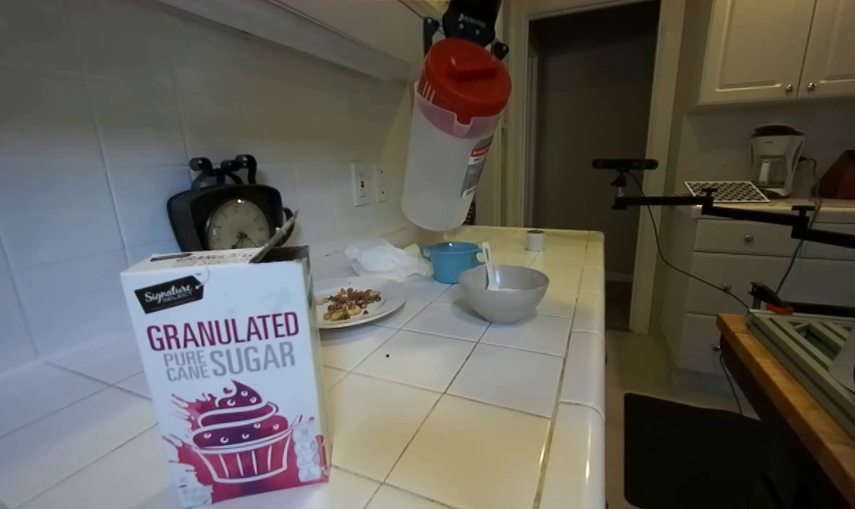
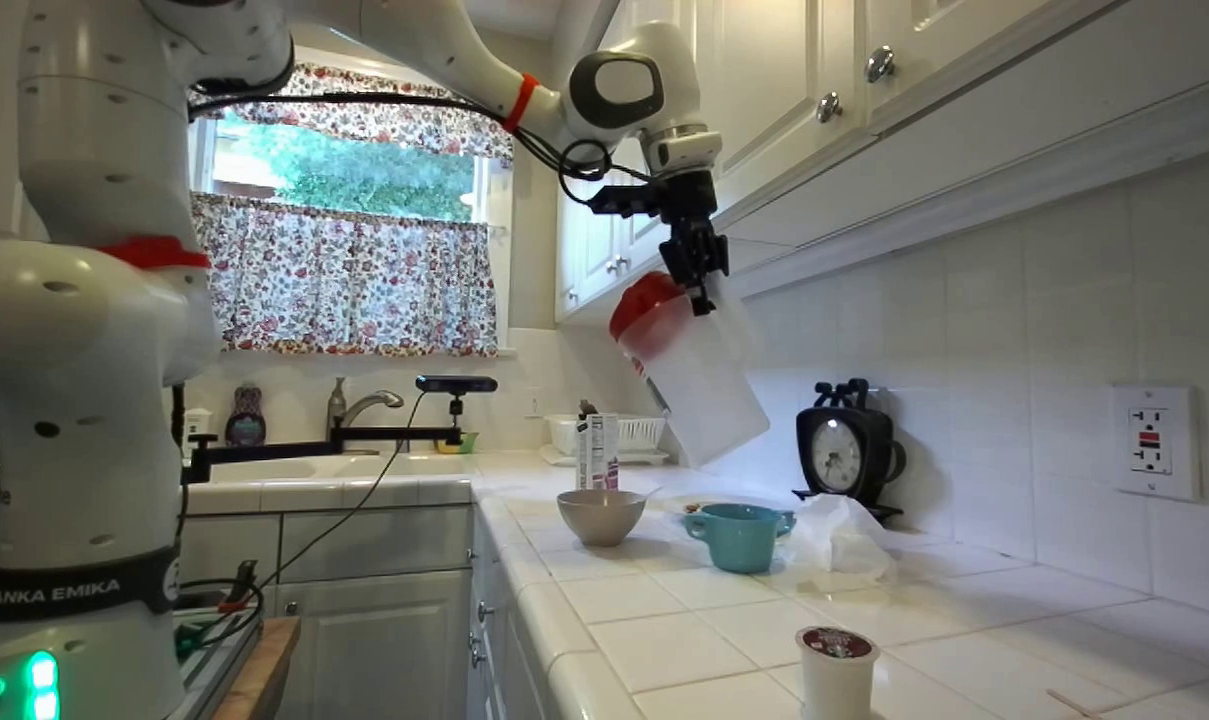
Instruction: Move the container to the left
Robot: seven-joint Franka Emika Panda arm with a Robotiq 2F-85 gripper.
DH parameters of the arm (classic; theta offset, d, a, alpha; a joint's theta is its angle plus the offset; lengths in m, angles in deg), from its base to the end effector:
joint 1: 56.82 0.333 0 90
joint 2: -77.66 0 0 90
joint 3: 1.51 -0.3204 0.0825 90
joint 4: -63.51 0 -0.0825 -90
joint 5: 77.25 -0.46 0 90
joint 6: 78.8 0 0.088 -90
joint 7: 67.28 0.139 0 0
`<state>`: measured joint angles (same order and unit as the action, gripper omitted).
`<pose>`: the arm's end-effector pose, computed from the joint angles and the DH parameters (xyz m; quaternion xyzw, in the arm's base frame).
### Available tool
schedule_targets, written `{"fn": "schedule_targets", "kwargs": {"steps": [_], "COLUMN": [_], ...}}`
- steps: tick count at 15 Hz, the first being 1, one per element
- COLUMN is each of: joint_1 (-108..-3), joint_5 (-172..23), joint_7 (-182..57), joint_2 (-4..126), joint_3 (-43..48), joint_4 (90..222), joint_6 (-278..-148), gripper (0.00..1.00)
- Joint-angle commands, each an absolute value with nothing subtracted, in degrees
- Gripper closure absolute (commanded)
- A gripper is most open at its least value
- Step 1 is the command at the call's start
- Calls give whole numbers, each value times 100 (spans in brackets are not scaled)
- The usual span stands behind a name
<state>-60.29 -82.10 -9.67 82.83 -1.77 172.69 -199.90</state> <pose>0.6439 -0.0298 0.5215 -0.8439 0.5141 -0.1143 0.1024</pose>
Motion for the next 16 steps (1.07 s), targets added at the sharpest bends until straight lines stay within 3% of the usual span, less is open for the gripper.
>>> {"fn": "schedule_targets", "kwargs": {"steps": [1, 16], "joint_1": [-5928, -5331], "joint_5": [-8376, -9118], "joint_7": [-1471, -2700], "joint_2": [7974, 8093], "joint_3": [-152, -555], "joint_4": [16842, 17054], "joint_6": [-19889, -19388], "gripper": [91, 91]}}
